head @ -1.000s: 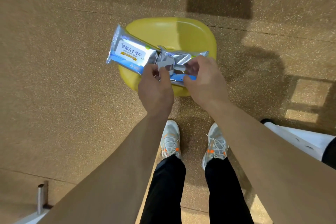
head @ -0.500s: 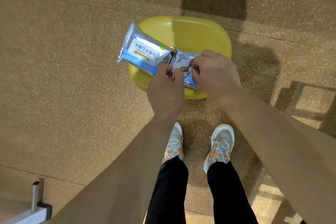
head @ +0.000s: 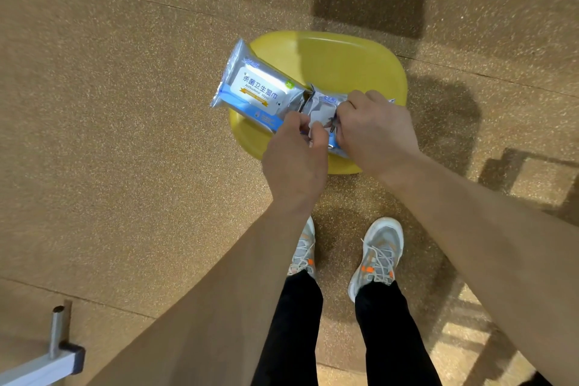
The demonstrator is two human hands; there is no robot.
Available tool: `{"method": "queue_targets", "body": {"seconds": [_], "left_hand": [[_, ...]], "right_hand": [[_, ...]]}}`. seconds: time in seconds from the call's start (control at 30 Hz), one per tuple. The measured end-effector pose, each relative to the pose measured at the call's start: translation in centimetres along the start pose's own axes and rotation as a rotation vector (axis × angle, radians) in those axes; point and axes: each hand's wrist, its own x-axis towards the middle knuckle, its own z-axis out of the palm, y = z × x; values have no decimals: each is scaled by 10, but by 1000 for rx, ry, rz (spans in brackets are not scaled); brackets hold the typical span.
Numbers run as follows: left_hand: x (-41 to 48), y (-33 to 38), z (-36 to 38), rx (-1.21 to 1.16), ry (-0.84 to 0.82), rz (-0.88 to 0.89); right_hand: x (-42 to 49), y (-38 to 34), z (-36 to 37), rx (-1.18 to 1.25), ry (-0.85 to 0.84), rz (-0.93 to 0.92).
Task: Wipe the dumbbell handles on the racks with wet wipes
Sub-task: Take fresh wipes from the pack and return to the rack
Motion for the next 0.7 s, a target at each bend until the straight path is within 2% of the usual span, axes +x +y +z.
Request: {"method": "queue_targets", "body": {"seconds": [0.13, 0.33, 0.43, 0.53, 0.6, 0.7], "left_hand": [[-1, -9, 3, -39, -52, 68], [6, -11, 0, 53, -181, 346], [15, -1, -7, 44, -310, 372], [26, 4, -13, 185, -476, 415], [26, 3, -13, 300, -472, 491], [19, -2, -6, 323, -340, 548]], "right_hand": [[-2, 7, -3, 80, 59, -44], [-13, 22, -4, 170, 75, -133], [-16, 26, -9, 223, -19, -67], [-19, 28, -14, 359, -114, -33], [-19, 31, -15, 455, -132, 2], [-17, 31, -18, 562, -170, 33]]}}
